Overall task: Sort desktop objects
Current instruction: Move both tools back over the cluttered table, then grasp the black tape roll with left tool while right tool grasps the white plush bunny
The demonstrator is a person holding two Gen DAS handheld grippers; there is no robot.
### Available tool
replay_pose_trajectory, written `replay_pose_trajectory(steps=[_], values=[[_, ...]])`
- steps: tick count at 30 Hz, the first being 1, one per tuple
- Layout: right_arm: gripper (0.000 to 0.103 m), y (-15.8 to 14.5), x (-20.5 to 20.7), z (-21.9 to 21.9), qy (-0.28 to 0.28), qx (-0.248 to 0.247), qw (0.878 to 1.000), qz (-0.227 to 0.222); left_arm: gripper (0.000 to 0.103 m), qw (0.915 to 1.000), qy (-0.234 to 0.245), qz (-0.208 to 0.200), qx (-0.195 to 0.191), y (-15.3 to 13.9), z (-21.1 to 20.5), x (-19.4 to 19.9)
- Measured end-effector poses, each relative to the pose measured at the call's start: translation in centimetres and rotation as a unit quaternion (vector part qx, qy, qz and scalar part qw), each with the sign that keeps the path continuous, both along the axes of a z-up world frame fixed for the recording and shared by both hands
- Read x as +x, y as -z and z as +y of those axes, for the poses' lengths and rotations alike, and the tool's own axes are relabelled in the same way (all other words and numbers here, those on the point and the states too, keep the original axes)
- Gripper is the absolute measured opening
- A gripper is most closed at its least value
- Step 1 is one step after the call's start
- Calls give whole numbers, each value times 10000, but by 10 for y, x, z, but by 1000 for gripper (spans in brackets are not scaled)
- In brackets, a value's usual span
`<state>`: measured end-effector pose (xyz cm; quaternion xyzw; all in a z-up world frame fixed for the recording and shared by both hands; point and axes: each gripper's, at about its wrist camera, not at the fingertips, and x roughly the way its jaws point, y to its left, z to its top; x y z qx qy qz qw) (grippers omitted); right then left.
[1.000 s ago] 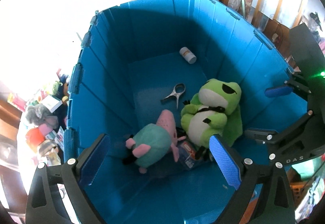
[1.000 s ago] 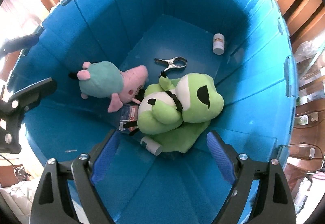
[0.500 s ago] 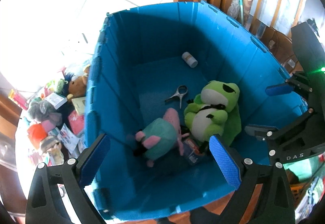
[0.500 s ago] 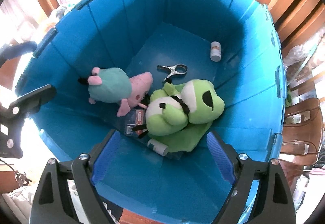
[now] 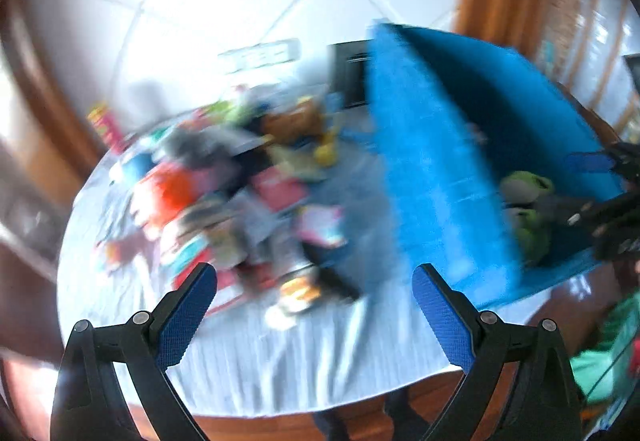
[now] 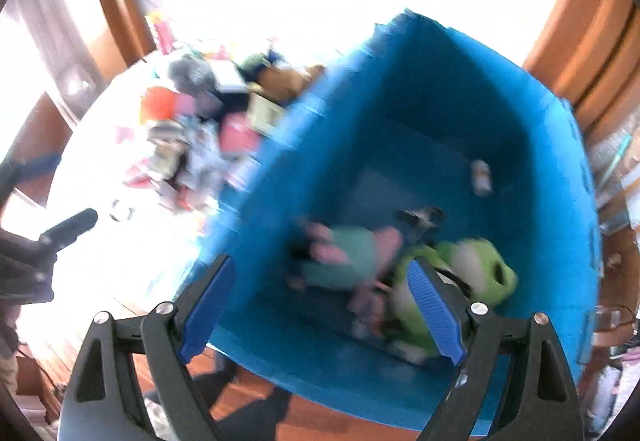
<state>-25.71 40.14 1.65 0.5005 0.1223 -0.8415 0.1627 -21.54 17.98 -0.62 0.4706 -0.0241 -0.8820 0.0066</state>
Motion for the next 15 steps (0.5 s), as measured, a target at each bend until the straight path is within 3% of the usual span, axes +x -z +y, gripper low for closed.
replay_pose_trajectory(steps=[7, 15], values=[[88, 3, 8, -117, -489, -355, 9981, 147, 99, 9964, -797, -304, -16, 35, -122, 25], [88, 45, -3, -191, -925, -722, 9930, -126, 99, 9867, -1446, -672, 310, 89, -201, 31]])
